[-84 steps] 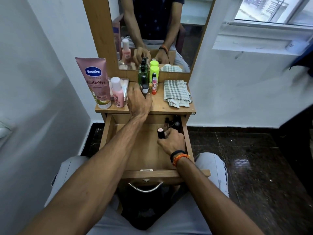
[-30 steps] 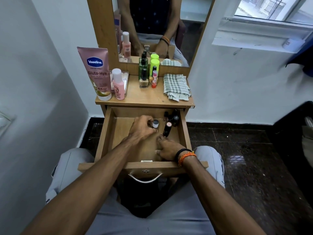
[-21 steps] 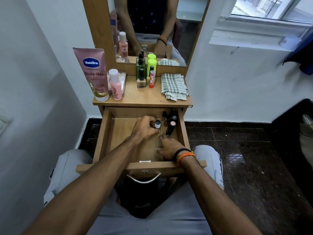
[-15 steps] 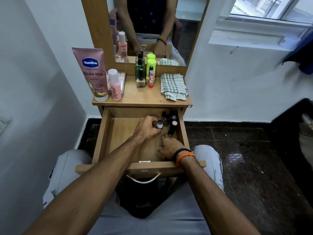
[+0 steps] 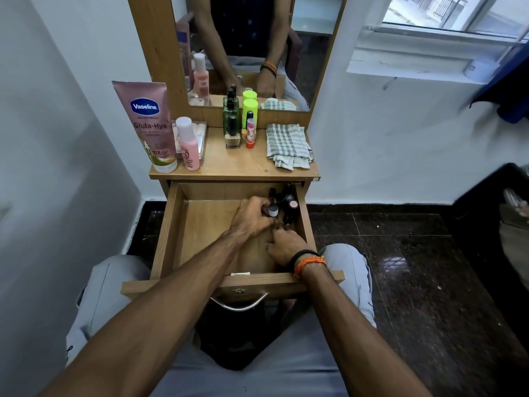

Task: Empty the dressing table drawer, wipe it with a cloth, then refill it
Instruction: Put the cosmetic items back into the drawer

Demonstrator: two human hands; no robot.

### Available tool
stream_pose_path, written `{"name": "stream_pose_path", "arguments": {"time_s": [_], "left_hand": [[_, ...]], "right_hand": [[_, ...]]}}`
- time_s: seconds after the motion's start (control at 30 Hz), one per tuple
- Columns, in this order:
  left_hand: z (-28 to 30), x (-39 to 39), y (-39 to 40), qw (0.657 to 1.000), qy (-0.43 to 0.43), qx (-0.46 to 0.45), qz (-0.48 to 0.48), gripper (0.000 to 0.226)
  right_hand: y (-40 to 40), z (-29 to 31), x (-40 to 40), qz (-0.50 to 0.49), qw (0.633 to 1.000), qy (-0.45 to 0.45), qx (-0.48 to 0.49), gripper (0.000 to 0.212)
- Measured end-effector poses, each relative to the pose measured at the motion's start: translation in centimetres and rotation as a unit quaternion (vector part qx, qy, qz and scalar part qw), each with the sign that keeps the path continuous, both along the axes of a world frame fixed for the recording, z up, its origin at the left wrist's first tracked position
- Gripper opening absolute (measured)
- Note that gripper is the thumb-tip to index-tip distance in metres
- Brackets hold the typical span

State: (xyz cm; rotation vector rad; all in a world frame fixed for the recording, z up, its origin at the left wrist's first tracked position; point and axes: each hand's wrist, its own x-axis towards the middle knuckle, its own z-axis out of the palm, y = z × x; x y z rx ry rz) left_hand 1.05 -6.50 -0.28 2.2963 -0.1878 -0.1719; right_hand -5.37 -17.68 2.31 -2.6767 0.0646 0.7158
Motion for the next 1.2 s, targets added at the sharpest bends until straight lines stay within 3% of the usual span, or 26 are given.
{"name": "stream_pose_path", "arguments": {"time_s": [0.5, 1.2], "left_hand": [[-0.7, 0.3, -0.6, 1.000, 0.009, -0.022, -0.009, 0.014], [-0.9, 0.0, -0.5, 0.998, 0.015, -0.051, 0.045, 0.012]], "right_hand": [[-0.2, 0.5, 0.0, -0.030, 0.999, -0.012, 0.035, 0.032], [-0.5, 0.7, -0.2, -0.064, 0.993, -0.034, 0.096, 0.010]]}}
